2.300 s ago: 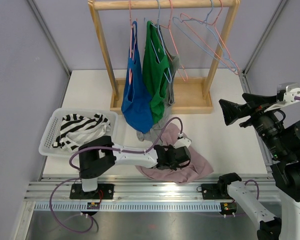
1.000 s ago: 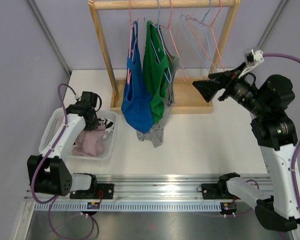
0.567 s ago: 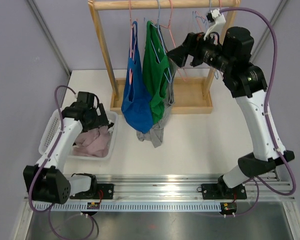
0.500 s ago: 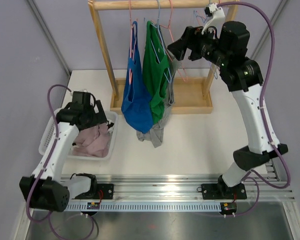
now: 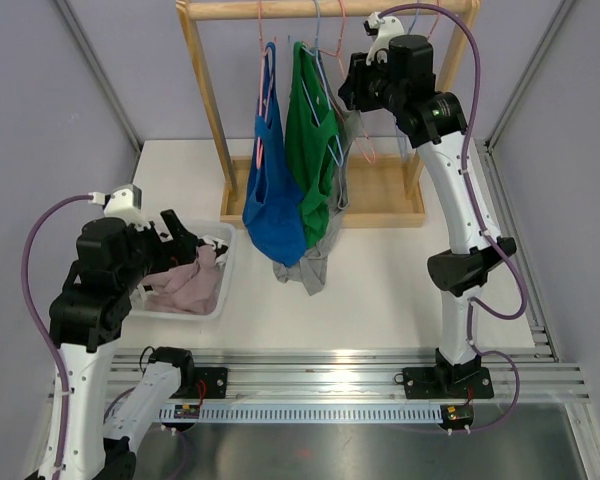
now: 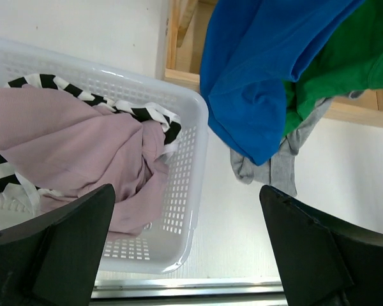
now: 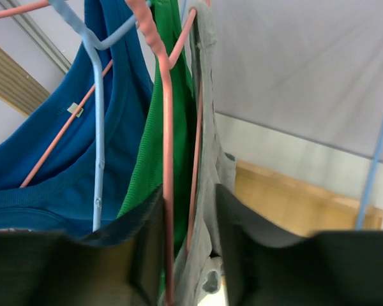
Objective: Remove the tank top from the hanger
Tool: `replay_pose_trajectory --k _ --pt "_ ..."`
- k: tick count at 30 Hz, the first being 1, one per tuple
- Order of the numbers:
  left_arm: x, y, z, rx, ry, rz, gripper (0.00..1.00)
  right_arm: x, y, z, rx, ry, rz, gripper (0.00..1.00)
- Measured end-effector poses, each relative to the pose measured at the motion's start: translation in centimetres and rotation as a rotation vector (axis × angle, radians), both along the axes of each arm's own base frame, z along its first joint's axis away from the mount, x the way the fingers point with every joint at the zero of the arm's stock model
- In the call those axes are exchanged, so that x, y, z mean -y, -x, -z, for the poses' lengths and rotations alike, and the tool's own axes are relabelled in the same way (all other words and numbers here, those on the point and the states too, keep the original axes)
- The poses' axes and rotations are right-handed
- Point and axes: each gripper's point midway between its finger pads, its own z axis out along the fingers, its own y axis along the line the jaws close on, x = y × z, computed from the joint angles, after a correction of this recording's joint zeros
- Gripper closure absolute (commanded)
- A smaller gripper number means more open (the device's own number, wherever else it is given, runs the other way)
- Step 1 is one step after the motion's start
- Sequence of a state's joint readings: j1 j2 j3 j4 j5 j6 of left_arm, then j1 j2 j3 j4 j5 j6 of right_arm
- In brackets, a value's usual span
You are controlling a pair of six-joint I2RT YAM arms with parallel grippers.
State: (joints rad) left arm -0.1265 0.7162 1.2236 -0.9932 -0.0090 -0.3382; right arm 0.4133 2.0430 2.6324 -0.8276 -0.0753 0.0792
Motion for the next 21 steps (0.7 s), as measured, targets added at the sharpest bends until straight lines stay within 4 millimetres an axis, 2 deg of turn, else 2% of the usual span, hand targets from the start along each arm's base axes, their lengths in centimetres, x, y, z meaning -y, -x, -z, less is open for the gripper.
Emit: replay_pose_trajectory --k 5,6,9,14,18,21 --pt "0.3 0.6 0.9 -0.036 -0.014 0.037 0.01 0.1 -0.4 0.6 -0.005 0.016 0.009 0.75" --pt "0.4 0.7 1.2 -0.043 -0.014 0.044 0.01 0.1 -0.5 0.4 0.003 0.016 0.009 0.84" --pt "0.7 0.9 2.2 -0.068 -0.012 0.061 0.01 0.0 -0.5 0.2 0.016 0.019 0.004 1.0" --pt "1.2 1.2 3.2 -0.102 0.0 0.088 0.01 0.1 -0.5 -0.1 0.024 0.02 0.005 1.0" --pt "1.9 1.5 2.9 -0.089 0.022 0.123 0.01 0.2 -0.3 -0.4 0.029 0.019 0.005 1.0" --pt "2.4 1.5 2.6 -0.073 0.038 0.148 0.01 0.5 0.3 -1.3 0.046 0.016 0.006 1.0"
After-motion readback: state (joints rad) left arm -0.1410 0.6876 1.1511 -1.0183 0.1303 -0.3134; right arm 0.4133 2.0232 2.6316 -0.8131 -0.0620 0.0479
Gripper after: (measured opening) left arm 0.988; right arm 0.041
